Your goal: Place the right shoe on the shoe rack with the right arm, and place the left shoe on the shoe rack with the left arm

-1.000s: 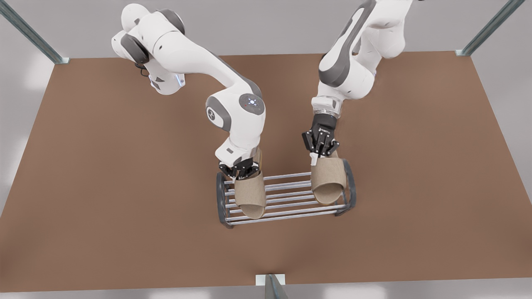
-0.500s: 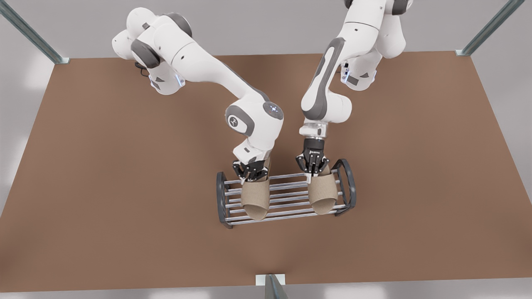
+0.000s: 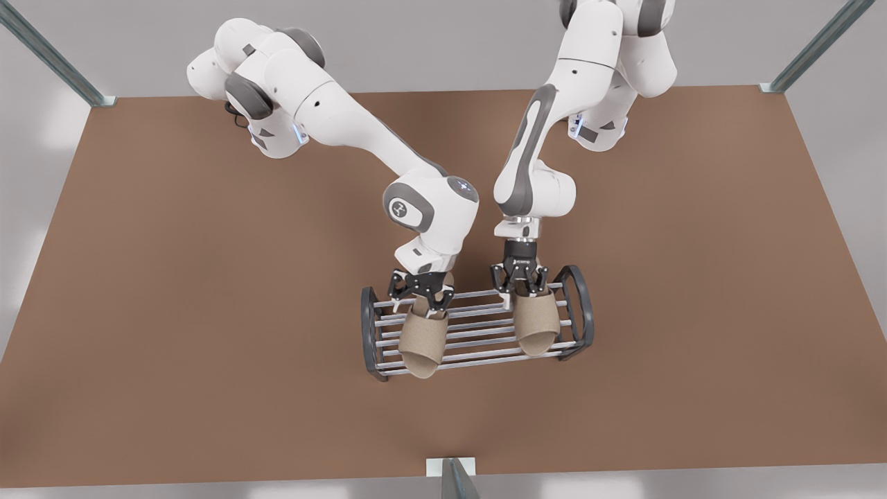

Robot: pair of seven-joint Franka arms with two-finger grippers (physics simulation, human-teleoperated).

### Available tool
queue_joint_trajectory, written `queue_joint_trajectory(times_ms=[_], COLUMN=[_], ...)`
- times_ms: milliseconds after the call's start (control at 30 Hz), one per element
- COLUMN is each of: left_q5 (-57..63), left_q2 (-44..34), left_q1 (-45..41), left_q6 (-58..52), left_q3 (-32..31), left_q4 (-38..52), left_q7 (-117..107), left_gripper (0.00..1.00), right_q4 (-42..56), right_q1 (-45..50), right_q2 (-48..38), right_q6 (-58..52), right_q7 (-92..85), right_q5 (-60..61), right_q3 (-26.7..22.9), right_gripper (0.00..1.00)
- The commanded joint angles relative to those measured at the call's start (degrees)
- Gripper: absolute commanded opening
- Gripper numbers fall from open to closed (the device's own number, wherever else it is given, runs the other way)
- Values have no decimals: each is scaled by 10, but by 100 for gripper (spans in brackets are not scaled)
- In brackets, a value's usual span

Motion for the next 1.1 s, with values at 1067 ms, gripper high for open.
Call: queue_joint_trajectory(times_ms=[1067], left_q5=[-50], left_q2=[-17], left_q1=[-112], left_q6=[4], left_q3=[110], left_q4=[-10], left_q7=[-370], left_gripper=[100], right_q4=[-195], right_q1=[-279], right_q2=[-332], right_q6=[-210], right_q7=[-716], right_q5=[447], right_q3=[-123], right_gripper=[100])
